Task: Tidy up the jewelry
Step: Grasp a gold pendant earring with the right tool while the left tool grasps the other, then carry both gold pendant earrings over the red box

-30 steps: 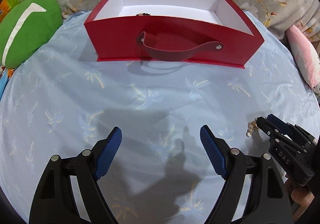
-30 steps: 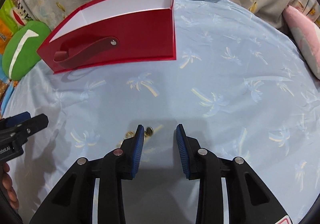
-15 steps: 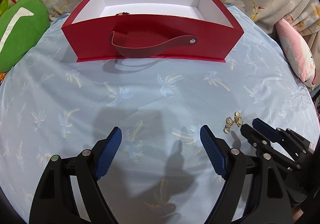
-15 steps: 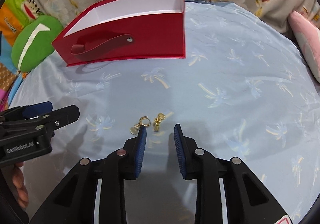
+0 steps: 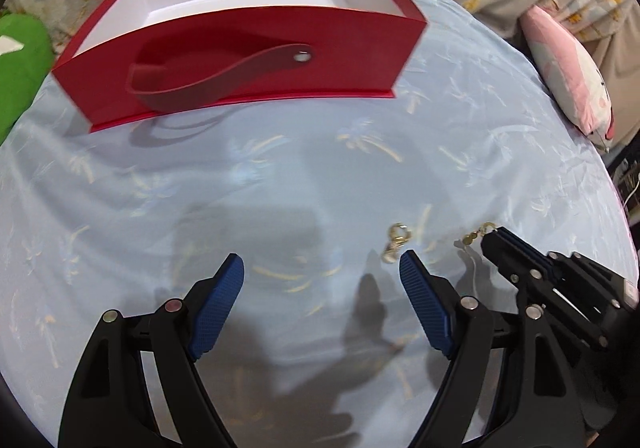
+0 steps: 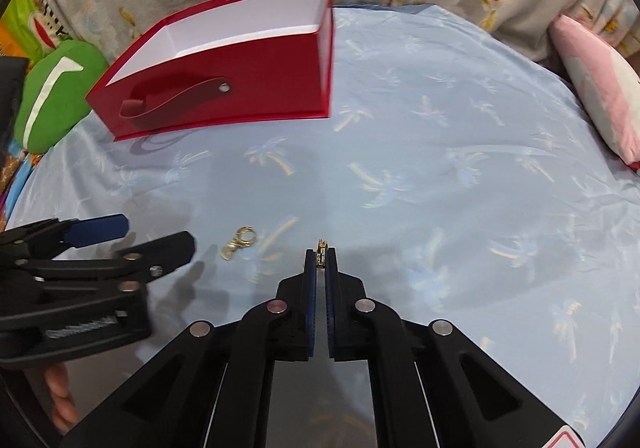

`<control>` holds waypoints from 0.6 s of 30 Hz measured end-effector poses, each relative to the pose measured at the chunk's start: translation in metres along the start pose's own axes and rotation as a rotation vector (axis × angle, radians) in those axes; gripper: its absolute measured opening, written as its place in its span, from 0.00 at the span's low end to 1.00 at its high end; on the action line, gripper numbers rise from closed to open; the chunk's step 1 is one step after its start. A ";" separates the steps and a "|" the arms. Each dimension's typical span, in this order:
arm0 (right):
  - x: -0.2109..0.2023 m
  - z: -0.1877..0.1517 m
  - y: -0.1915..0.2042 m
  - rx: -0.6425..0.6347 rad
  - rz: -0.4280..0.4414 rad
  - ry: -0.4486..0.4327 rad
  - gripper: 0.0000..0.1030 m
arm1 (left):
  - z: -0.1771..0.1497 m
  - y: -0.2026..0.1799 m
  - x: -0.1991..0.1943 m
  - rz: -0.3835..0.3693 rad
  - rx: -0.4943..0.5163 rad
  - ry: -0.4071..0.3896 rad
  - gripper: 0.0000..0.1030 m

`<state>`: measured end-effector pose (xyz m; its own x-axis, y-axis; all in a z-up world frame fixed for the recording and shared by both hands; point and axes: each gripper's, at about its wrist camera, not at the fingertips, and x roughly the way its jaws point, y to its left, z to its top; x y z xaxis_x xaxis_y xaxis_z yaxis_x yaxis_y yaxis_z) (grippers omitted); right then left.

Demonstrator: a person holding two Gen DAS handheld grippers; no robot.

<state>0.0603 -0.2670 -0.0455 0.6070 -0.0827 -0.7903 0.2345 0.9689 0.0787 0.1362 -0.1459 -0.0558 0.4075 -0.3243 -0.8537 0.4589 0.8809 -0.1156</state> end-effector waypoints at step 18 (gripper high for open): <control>-0.025 -0.004 -0.027 0.092 0.001 -0.011 0.03 | 0.002 -0.037 0.013 0.014 0.054 -0.012 0.12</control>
<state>0.0357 -0.2896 -0.0308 0.6158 -0.0849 -0.7833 0.3025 0.9435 0.1355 0.1260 -0.1835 -0.0620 0.4235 -0.3167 -0.8487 0.4949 0.8656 -0.0761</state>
